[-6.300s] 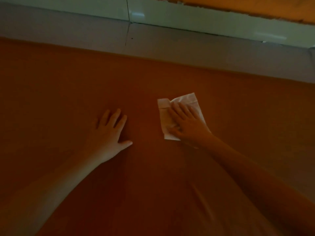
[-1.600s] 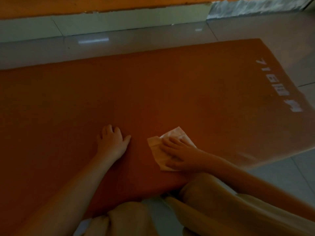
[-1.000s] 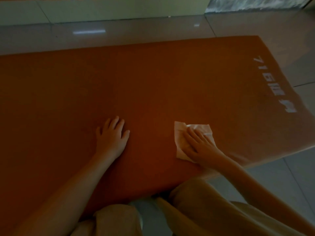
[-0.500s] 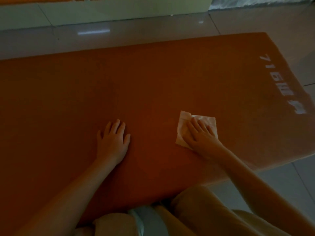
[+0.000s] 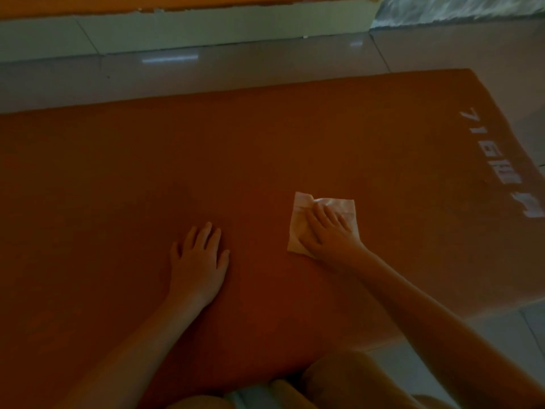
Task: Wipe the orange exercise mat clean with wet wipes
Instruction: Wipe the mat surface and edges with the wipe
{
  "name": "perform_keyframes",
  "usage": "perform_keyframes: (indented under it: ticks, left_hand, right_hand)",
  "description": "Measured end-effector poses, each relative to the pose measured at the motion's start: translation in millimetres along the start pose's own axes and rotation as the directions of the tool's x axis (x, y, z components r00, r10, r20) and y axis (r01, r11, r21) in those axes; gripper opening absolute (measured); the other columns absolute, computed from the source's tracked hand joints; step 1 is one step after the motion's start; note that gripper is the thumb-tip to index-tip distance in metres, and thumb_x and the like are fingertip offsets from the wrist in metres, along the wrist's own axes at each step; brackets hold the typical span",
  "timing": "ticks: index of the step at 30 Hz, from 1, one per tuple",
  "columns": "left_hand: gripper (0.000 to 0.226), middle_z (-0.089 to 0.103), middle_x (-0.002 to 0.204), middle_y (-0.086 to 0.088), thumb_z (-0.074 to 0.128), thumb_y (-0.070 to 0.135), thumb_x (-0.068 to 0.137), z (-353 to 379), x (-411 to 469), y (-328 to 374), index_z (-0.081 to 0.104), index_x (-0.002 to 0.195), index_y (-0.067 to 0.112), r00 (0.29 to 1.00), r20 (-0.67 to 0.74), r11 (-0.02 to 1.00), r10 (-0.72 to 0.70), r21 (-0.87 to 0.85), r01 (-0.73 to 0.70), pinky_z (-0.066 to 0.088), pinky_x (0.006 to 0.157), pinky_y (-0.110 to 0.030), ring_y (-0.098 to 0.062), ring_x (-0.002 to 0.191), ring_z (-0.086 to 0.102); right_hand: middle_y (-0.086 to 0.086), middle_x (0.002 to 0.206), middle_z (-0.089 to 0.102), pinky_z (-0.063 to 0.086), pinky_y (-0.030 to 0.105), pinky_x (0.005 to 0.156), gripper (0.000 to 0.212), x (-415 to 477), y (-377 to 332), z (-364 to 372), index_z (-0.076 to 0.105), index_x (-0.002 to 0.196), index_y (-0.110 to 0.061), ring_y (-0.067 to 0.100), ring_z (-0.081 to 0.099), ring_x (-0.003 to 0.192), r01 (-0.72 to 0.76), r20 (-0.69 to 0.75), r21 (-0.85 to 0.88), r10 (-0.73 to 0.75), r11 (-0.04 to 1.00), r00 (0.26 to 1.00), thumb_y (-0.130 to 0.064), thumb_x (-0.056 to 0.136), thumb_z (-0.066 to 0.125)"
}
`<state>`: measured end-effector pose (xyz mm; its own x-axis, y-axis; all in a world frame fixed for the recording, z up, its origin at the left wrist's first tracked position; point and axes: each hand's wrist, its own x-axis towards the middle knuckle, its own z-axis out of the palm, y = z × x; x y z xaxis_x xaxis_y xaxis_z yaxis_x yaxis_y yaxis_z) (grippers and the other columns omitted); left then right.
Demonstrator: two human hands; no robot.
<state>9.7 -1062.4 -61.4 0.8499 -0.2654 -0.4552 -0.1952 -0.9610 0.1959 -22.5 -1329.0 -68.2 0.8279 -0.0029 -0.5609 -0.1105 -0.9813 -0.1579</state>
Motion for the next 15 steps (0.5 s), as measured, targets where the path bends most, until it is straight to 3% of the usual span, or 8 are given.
perform_keyframes:
  ticks: [2, 5, 7, 9, 12, 15]
  left_hand:
    - [0.057, 0.001, 0.162, 0.004, 0.023, 0.046, 0.102, 1.1, 0.2, 0.7, 0.012, 0.155, 0.025, 1.000, -0.009, 1.000, -0.004, 0.000, 0.004, 0.003, 0.119, -0.048, -0.020, 0.149, -0.004]
    - [0.058, 0.001, 0.162, 0.004, 0.023, 0.046, 0.102, 2.1, 1.1, 2.5, 0.013, 0.154, 0.025, 1.000, -0.016, 1.000, -0.010, 0.011, 0.010, 0.006, 0.119, -0.048, -0.021, 0.149, -0.003]
    - [0.058, -0.002, 0.162, 0.005, 0.021, 0.047, 0.102, 2.6, 2.5, 2.2, 0.010, 0.154, 0.026, 1.000, 0.000, 1.000, -0.016, 0.020, 0.016, 0.004, 0.119, -0.048, -0.020, 0.148, -0.006]
    - [0.058, -0.003, 0.162, 0.005, 0.021, 0.048, 0.102, 3.2, 3.5, 1.4, 0.009, 0.154, 0.027, 1.000, 0.008, 1.000, -0.017, 0.007, 0.017, 0.003, 0.120, -0.048, -0.019, 0.148, -0.007]
    - [0.059, -0.003, 0.161, 0.006, 0.021, 0.049, 0.101, 5.1, 5.5, 0.1, 0.010, 0.154, 0.028, 1.000, -0.011, 1.000, -0.019, -0.001, 0.019, 0.003, 0.119, -0.048, -0.017, 0.148, -0.008]
    - [0.071, -0.006, 0.161, 0.008, 0.006, 0.063, 0.090, 6.4, 6.9, -1.9, 0.010, 0.153, 0.031, 0.999, 0.000, 0.999, -0.032, -0.036, 0.032, -0.001, 0.119, -0.048, -0.014, 0.147, -0.012]
  right_hand:
    - [0.002, 0.158, -0.019, -0.011, 0.042, 0.115, 0.067, 5.0, -20.6, 2.4, -0.006, 0.153, -0.021, 0.024, -0.016, 0.146, 0.096, -0.007, -0.014, -0.096, 0.995, 0.995, -0.055, 0.099, 0.014]
    - [-0.005, 0.146, -0.029, -0.020, 0.034, 0.108, 0.093, -9.4, -31.7, 7.6, -0.011, 0.152, -0.022, 0.015, -0.027, 0.138, 0.314, 0.067, -0.053, -0.310, 0.948, 0.948, -0.076, 0.076, -0.008]
    - [-0.006, 0.145, -0.029, -0.019, 0.033, 0.109, 0.106, -0.8, -14.6, 3.4, -0.012, 0.151, -0.022, 0.010, -0.028, 0.134, 0.324, 0.110, -0.036, -0.318, 0.945, 0.942, -0.080, 0.063, -0.018]
    - [-0.002, 0.152, -0.024, -0.011, 0.041, 0.116, 0.115, 23.3, 3.1, -4.2, -0.011, 0.152, -0.021, 0.015, -0.021, 0.140, 0.241, 0.044, -0.079, -0.238, 0.967, 0.970, -0.084, 0.058, -0.028]
    - [0.006, 0.159, -0.018, -0.007, 0.045, 0.117, 0.084, 59.7, -2.5, -10.6, -0.012, 0.152, -0.018, 0.024, -0.015, 0.146, 0.051, -0.110, -0.119, -0.064, 0.992, 0.992, -0.068, 0.085, -0.009]
    - [0.005, 0.156, -0.023, -0.014, 0.044, 0.114, 0.066, 62.7, -35.0, -8.4, -0.014, 0.151, -0.018, 0.029, -0.022, 0.143, 0.138, -0.088, -0.081, -0.145, 0.987, 0.986, -0.051, 0.100, 0.012]
